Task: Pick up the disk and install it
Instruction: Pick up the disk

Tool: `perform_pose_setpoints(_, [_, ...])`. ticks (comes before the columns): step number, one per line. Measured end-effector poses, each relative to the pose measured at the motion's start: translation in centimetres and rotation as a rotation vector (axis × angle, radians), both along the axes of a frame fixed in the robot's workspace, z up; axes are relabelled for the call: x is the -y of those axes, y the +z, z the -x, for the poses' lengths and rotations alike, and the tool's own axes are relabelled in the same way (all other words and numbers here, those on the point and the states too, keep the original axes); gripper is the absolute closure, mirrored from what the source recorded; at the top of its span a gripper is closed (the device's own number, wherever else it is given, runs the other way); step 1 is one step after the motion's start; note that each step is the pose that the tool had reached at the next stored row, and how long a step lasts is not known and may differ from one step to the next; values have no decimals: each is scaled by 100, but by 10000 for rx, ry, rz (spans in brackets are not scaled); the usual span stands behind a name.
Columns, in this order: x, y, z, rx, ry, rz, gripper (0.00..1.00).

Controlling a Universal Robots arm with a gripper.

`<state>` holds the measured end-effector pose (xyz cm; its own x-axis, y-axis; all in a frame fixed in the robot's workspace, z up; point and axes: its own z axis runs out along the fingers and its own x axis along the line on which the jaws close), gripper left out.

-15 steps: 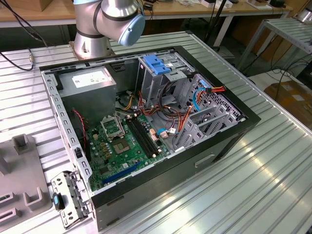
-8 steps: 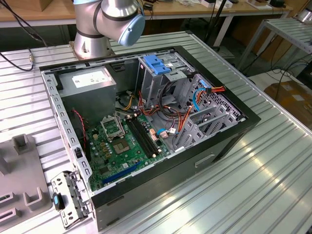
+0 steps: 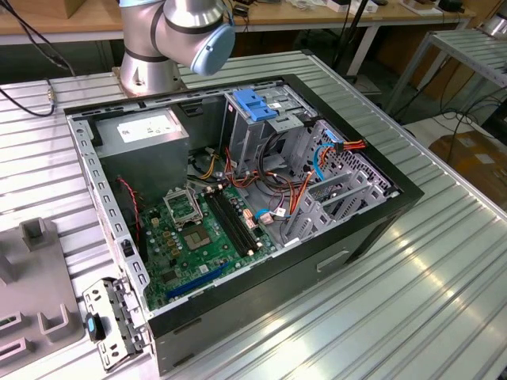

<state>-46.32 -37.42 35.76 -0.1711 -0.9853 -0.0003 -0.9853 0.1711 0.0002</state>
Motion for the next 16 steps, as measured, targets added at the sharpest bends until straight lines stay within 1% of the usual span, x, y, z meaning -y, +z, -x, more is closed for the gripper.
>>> perform_pose_setpoints(5, [-6,-63,5,19,405,1,40])
perform_pose_setpoints(7, [-2,-88,14,33,554,3,40])
perform_pose_setpoints(10, [2,-117,30,70,655,2,40])
perform_pose_setpoints(11, [3,-144,50,86,707,-1,40])
perform_pose_setpoints(12, [4,-175,61,92,714,-24,40])
perform_pose_setpoints(16, [3,-248,66,93,715,-28,40])
